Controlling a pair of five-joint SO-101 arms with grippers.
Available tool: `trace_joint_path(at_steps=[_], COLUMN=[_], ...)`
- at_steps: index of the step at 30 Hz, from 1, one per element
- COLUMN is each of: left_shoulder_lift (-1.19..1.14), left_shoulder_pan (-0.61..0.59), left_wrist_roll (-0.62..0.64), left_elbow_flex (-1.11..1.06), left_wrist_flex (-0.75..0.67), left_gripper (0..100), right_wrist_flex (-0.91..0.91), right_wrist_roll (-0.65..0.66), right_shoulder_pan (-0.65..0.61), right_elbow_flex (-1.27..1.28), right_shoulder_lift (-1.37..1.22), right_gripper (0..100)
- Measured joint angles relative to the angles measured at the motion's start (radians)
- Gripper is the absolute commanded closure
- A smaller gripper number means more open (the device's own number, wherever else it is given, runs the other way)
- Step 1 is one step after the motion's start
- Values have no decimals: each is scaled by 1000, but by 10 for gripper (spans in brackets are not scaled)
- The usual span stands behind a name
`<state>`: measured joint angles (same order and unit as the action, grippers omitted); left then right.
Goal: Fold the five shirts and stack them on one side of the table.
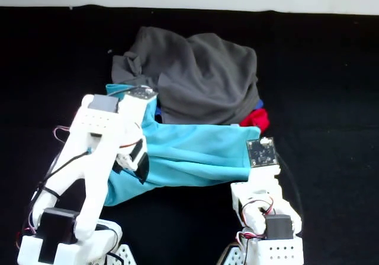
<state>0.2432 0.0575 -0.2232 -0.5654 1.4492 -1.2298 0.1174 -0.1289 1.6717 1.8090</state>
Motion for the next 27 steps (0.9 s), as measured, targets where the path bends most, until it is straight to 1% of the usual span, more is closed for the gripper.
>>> trace_joint_path(at_steps=[3,6,11,14,16,18,21,25,27], left_shoulder_lift=[2,2,2,2,9,11,11,11,11], left_shoulder_pan=[0,-2,-2,-2,-2,-2,-2,-2,-3], left_wrist_roll=[0,0,0,0,2,2,2,2,21], left_elbow_flex=[-37,-103,-233,-290,-302,-305,-307,-307,-308], left_wrist_flex=[-72,-192,-400,-471,-483,-486,-489,-499,-508], left_gripper=[766,766,766,766,765,765,763,708,686], right_wrist_flex=[0,8,158,178,175,141,43,-112,-184], right_wrist_roll=[0,0,0,0,0,0,0,0,3], right_shoulder_pan=[0,0,0,0,2,0,0,0,0], right_elbow_flex=[0,0,0,-11,-72,-173,-345,-546,-601], right_shoulder_lift=[0,0,0,0,0,0,0,3,3], right_gripper=[993,993,993,993,993,992,992,991,972])
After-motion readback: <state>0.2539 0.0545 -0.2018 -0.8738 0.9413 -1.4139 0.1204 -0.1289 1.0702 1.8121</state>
